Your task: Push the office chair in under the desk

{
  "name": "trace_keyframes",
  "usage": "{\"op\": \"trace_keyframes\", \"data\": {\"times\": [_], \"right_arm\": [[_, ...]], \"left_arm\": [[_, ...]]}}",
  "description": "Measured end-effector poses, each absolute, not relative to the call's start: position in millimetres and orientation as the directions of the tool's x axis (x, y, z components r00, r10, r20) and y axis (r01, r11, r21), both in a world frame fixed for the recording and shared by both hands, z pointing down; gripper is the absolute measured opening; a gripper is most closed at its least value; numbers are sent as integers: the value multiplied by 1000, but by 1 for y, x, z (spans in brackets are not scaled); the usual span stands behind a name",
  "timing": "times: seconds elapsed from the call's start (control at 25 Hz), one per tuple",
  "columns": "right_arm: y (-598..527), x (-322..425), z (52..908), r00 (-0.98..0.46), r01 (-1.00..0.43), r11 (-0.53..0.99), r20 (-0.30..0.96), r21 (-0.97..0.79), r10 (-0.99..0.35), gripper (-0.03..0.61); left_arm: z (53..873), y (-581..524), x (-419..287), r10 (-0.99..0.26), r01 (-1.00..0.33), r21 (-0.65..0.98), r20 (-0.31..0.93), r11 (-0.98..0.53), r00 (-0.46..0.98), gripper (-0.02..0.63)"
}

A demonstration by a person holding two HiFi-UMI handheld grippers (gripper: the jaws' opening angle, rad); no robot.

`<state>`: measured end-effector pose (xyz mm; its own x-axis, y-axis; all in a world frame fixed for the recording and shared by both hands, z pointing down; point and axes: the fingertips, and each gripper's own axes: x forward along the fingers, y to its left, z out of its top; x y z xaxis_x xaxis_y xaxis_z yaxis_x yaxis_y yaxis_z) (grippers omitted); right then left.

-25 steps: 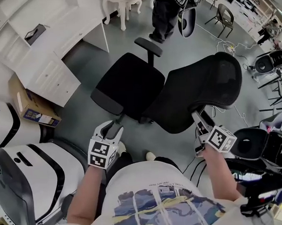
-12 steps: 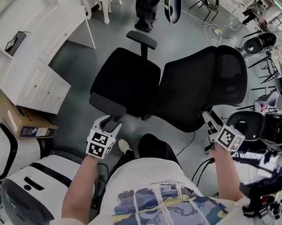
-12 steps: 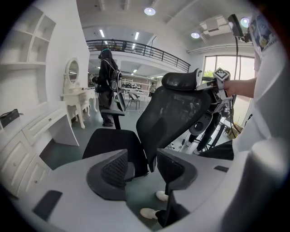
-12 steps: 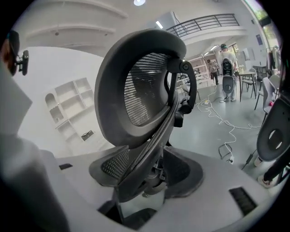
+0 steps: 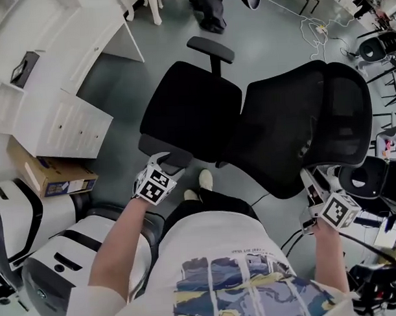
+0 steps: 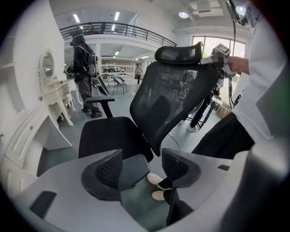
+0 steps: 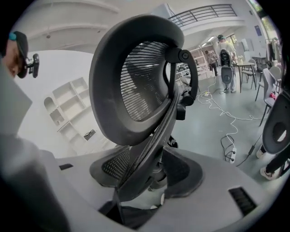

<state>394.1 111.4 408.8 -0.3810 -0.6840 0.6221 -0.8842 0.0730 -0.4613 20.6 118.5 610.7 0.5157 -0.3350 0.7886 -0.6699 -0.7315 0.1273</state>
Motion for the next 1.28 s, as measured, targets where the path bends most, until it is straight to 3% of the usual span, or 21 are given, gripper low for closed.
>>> {"op": "trace_keyframes", "data": {"times": [0.36,0.56,0.8,1.08,1.28], "right_arm": [[118,380,416,-372,-910,111,671,-399,-641,239],[116,381,418,-356,-920,114,675,-375,-646,244],[111,389,428,-231,-953,14,700,-302,-676,261],[109,394,433,-108,-967,-107,751,-232,-652,219],[105,393,436,-38,-970,-162,773,-180,-633,190]], "left_arm": [[684,111,11,-88,-466,116,915,-877,394,328],[730,119,14,43,-237,116,955,-965,292,383],[759,124,24,117,24,114,972,-993,204,425],[771,128,27,239,91,226,955,-970,177,440],[775,129,26,246,90,234,956,-968,162,442]]}}
